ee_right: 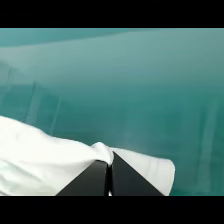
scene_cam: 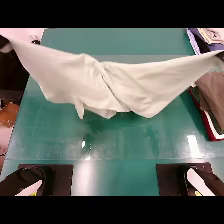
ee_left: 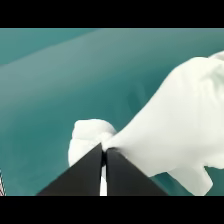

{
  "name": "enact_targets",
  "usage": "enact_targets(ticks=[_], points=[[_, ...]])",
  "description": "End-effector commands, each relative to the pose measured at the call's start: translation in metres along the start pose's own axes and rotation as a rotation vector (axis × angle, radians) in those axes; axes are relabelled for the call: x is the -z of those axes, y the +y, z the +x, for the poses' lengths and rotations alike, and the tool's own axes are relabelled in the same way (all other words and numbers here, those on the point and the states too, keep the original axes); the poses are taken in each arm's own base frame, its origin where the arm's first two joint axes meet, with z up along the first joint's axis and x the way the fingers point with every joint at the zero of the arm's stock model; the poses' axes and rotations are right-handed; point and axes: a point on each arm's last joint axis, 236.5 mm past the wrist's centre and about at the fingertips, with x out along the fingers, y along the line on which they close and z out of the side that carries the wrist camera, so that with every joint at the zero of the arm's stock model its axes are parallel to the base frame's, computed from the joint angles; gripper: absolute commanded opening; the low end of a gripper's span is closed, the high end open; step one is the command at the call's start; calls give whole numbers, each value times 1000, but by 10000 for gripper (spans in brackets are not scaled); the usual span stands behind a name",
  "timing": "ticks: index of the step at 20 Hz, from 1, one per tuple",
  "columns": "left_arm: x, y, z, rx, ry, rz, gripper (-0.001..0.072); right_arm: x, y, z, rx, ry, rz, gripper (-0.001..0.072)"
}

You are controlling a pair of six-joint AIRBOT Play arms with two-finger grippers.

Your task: Fold the shirts.

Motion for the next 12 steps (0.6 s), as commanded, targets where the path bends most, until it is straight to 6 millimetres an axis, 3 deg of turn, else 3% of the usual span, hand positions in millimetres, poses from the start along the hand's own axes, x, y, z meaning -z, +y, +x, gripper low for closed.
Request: enact_targets(ticks=[1,4,8,12], points=[[19,-4,6,15,79,24,23,17,9,34,-58,117,5,13],[19,-1,6,2,80,23,23,6,17,38,-69,68,-12,13],[23,-1,6,0,98,24,23,6,16,38,-65,71,-13,13],[18,0,7,-3,75,24,23,15,0,38,1,108,-34,14]])
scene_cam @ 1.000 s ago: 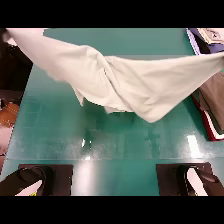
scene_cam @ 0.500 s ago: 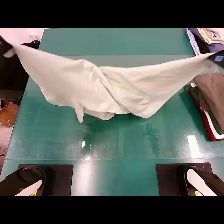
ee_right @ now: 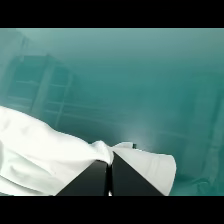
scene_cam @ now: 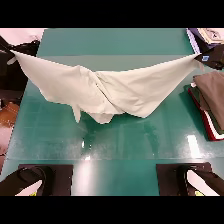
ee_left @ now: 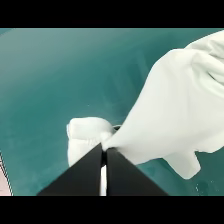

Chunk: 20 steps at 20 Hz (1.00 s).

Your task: Fold the shirts.

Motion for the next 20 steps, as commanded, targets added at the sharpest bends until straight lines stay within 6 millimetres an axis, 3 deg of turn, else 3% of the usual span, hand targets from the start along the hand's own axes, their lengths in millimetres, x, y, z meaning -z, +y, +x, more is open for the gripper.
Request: enact_targets(ticks=[1,7,11,13,16,19,20], points=[[-4,1,0,-4,-15,1,23,8,-10,0,43,37,-13,13],[-3,3,0,-11,-11,0,23,-1,-25,-6,88,-6,-2,13],[-2,9,1,-38,-10,0,23,-27,-35,-37,145,-154,4,13],[2,9,11,-46,9,7,23,-27,-47,-42,171,-159,28,13],[22,16,46,-104,93,37,23,-25,-71,-27,188,-118,78,13],[43,17,86,-138,150,52,23,-46,-106,7,194,-158,136,15],[51,12,96,-124,169,41,23,-52,-116,21,179,-165,163,57]])
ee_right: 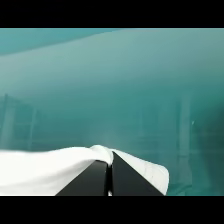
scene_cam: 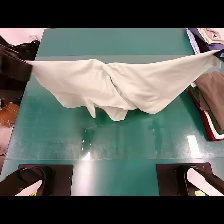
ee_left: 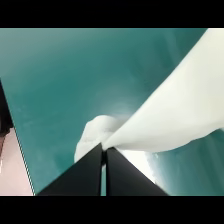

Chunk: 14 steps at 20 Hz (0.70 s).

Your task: Fold the shirts.

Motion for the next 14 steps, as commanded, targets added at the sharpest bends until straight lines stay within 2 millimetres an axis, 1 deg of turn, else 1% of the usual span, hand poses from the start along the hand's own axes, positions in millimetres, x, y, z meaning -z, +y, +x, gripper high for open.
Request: enact_targets(ticks=[1,2,3,4,5,6,7,8,9,10,11,13,14], points=[[19,-10,37,-6,62,-12,23,-16,-28,51,-22,-23,96,367],[24,-14,39,7,81,-12,23,-10,-36,61,-39,11,143,627],[28,-15,40,10,96,-11,23,-3,-42,66,-64,51,191,624],[30,-15,39,10,106,-10,23,10,-48,67,-65,105,186,585],[32,-15,39,12,111,-11,23,27,-56,66,-56,170,129,529],[32,-16,39,14,113,-11,23,50,-65,62,-34,247,111,529],[32,-16,39,15,113,-12,23,78,-70,58,-22,324,125,530],[31,-17,39,17,110,-12,23,109,-70,56,-28,394,148,530],[28,-18,39,22,98,-14,23,140,-62,56,-55,441,191,530],[26,-20,40,33,87,-16,23,170,-50,57,-91,485,232,530],[24,-22,40,42,82,-18,23,205,-33,58,-135,537,267,530],[21,-28,40,66,67,-30,23,267,-6,63,-184,609,290,529],[19,-30,40,73,59,-32,23,290,5,68,-194,616,283,529]])
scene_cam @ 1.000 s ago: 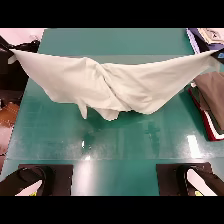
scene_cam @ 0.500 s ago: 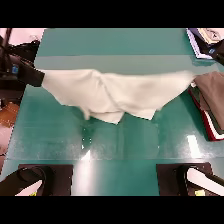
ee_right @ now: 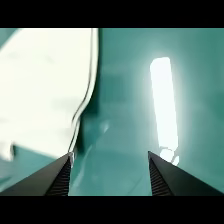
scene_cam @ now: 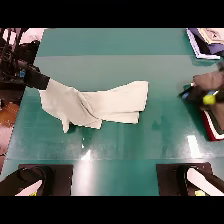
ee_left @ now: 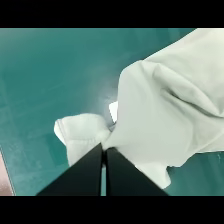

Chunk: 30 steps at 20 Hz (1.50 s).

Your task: Fold the shirts.

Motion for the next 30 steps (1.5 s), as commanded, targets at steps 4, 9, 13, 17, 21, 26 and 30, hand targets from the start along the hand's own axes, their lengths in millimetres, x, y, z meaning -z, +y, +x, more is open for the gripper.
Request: enact_targets(ticks=[4,9,13,17,21,26,30], points=[[-6,-8,0,33,-26,-10,23,99,34,98,-79,80,-41,510],[-3,-8,0,34,-13,-9,23,100,57,147,-60,146,-121,510],[0,-8,0,33,1,-6,23,102,68,176,-53,235,-140,510],[1,-8,0,33,2,-6,24,113,82,193,-61,309,-179,341],[-1,9,-7,-30,-2,-4,23,90,124,168,-130,242,-263,14],[-48,58,-105,-136,-245,-80,23,-22,235,-8,-324,-240,-414,14],[-66,81,-219,-114,-545,-172,23,-51,281,-195,-355,-653,-541,13]])
